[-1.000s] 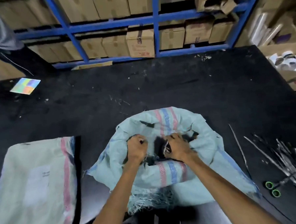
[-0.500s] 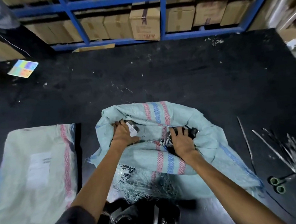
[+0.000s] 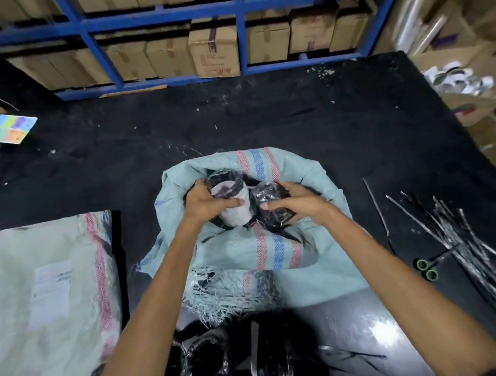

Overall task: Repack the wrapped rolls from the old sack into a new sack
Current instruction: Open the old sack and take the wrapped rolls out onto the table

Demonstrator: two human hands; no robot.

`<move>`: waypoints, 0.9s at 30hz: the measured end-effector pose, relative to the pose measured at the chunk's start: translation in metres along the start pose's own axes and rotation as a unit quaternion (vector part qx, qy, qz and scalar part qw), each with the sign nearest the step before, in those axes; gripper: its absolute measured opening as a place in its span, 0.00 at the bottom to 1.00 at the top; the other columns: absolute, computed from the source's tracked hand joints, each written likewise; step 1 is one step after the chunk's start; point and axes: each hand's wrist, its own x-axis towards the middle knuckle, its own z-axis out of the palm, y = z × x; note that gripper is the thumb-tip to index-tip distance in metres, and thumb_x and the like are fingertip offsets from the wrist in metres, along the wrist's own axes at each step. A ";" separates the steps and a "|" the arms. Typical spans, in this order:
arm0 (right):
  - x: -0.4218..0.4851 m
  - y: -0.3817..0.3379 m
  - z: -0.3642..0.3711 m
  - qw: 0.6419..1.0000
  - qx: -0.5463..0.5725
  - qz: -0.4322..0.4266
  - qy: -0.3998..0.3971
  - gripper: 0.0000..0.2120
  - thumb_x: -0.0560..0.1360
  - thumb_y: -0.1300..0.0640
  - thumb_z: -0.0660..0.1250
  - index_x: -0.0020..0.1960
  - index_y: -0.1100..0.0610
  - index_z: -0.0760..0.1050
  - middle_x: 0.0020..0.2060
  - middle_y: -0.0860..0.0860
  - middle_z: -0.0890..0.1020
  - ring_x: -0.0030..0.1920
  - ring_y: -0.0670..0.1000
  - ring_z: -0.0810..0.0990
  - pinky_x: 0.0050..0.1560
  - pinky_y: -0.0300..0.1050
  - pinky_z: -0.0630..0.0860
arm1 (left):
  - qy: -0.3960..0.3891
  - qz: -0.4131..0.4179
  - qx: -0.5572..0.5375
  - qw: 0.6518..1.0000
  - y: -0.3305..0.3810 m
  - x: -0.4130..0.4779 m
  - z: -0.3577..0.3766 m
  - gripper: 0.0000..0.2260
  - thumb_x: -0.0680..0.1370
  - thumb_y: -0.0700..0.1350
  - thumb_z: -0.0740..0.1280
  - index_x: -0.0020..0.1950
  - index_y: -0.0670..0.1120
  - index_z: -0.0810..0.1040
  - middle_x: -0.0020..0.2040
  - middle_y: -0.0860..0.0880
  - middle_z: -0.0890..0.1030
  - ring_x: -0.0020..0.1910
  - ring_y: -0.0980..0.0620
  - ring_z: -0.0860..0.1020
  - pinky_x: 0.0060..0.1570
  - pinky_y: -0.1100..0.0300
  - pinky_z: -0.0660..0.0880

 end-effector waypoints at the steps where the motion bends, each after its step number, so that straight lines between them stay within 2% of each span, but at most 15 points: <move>1: -0.017 -0.009 -0.005 1.000 0.028 -0.011 0.001 0.39 0.58 0.38 0.82 0.66 0.43 0.75 0.57 0.45 0.84 0.56 0.47 0.83 0.55 0.51 0.83 | -0.004 0.027 -0.034 0.999 0.007 -0.012 -0.001 0.39 0.55 0.53 0.86 0.61 0.47 0.75 0.55 0.54 0.83 0.54 0.55 0.81 0.58 0.60 0.77; 3: -0.046 -0.022 -0.012 0.997 0.070 -0.015 0.030 0.37 0.60 0.34 0.80 0.65 0.43 0.74 0.56 0.44 0.84 0.55 0.47 0.84 0.55 0.53 0.83 | -0.005 0.080 -0.085 0.993 0.019 -0.038 -0.004 0.36 0.55 0.54 0.86 0.58 0.51 0.75 0.53 0.55 0.84 0.52 0.57 0.83 0.58 0.56 0.79; 5: -0.082 -0.025 -0.018 0.995 0.081 -0.037 0.052 0.36 0.59 0.28 0.77 0.63 0.42 0.77 0.55 0.44 0.85 0.55 0.46 0.84 0.61 0.55 0.80 | -0.012 0.119 -0.115 0.986 0.032 -0.072 -0.005 0.34 0.57 0.51 0.86 0.58 0.51 0.73 0.52 0.56 0.84 0.51 0.59 0.83 0.56 0.57 0.80; 7: -0.125 -0.022 -0.020 0.995 0.062 -0.051 0.063 0.33 0.61 0.26 0.73 0.60 0.42 0.79 0.55 0.42 0.85 0.57 0.45 0.84 0.62 0.53 0.79 | -0.022 0.139 -0.106 0.984 0.041 -0.106 -0.005 0.35 0.57 0.56 0.85 0.59 0.53 0.73 0.52 0.57 0.84 0.52 0.59 0.82 0.56 0.58 0.79; 9: -0.167 -0.006 -0.022 0.996 0.037 -0.048 0.059 0.25 0.68 0.29 0.69 0.57 0.44 0.79 0.56 0.42 0.84 0.58 0.46 0.82 0.60 0.52 0.80 | -0.054 0.157 -0.081 0.983 0.042 -0.139 -0.001 0.36 0.55 0.61 0.84 0.58 0.56 0.74 0.53 0.59 0.83 0.53 0.59 0.82 0.55 0.59 0.78; 10: -0.184 0.005 -0.024 0.998 0.035 -0.039 0.042 0.23 0.70 0.31 0.69 0.56 0.45 0.79 0.56 0.42 0.83 0.59 0.47 0.82 0.59 0.52 0.80 | -0.079 0.159 -0.068 0.982 0.040 -0.152 0.003 0.35 0.56 0.60 0.84 0.58 0.55 0.75 0.53 0.59 0.83 0.53 0.59 0.82 0.54 0.60 0.78; 12: -0.217 0.031 -0.026 0.999 0.035 -0.007 -0.014 0.21 0.72 0.35 0.70 0.60 0.44 0.76 0.58 0.43 0.83 0.60 0.47 0.82 0.58 0.51 0.80 | -0.141 0.163 -0.039 0.976 0.034 -0.176 0.016 0.33 0.59 0.54 0.85 0.60 0.52 0.75 0.53 0.57 0.84 0.51 0.58 0.83 0.50 0.61 0.80; 14: -0.241 0.062 -0.024 0.998 0.022 0.035 -0.048 0.19 0.74 0.43 0.72 0.62 0.43 0.73 0.60 0.42 0.80 0.60 0.46 0.80 0.52 0.47 0.79 | -0.205 0.161 -0.011 0.965 0.022 -0.193 0.035 0.33 0.60 0.48 0.86 0.61 0.50 0.76 0.52 0.54 0.85 0.50 0.54 0.84 0.49 0.54 0.82; 16: -0.258 0.097 -0.017 0.996 -0.031 0.072 -0.043 0.26 0.72 0.48 0.76 0.66 0.43 0.69 0.63 0.45 0.76 0.63 0.47 0.75 0.54 0.45 0.77 | -0.242 0.164 0.029 0.956 0.005 -0.201 0.058 0.34 0.57 0.45 0.86 0.60 0.48 0.75 0.53 0.50 0.85 0.52 0.51 0.84 0.52 0.49 0.82; 19: -0.269 0.151 0.004 0.978 -0.173 0.110 -0.040 0.43 0.64 0.48 0.82 0.73 0.47 0.65 0.70 0.50 0.70 0.68 0.49 0.70 0.66 0.46 0.71 | -0.228 0.170 0.093 0.954 -0.019 -0.206 0.095 0.40 0.50 0.54 0.85 0.59 0.50 0.74 0.54 0.51 0.83 0.55 0.50 0.82 0.57 0.50 0.79; 21: -0.271 0.180 0.030 0.962 -0.246 0.112 -0.040 0.50 0.60 0.46 0.83 0.75 0.52 0.62 0.70 0.50 0.71 0.69 0.51 0.70 0.70 0.45 0.68 | -0.221 0.171 0.110 0.954 -0.031 -0.210 0.117 0.41 0.52 0.52 0.85 0.60 0.48 0.72 0.55 0.49 0.81 0.56 0.48 0.80 0.57 0.51 0.77; 24: -0.274 0.213 0.075 0.955 -0.283 0.084 -0.009 0.53 0.57 0.45 0.83 0.75 0.50 0.60 0.68 0.51 0.73 0.69 0.54 0.71 0.68 0.49 0.70 | -0.215 0.185 0.108 0.953 -0.044 -0.220 0.142 0.40 0.57 0.47 0.85 0.63 0.44 0.70 0.57 0.47 0.79 0.57 0.48 0.78 0.56 0.53 0.76; 27: -0.272 0.234 0.111 0.941 -0.336 0.047 0.015 0.54 0.57 0.46 0.83 0.76 0.49 0.58 0.68 0.52 0.69 0.70 0.55 0.68 0.69 0.51 0.69 | -0.204 0.207 0.117 0.949 -0.058 -0.228 0.157 0.40 0.60 0.47 0.85 0.65 0.44 0.68 0.58 0.47 0.79 0.56 0.49 0.77 0.55 0.55 0.75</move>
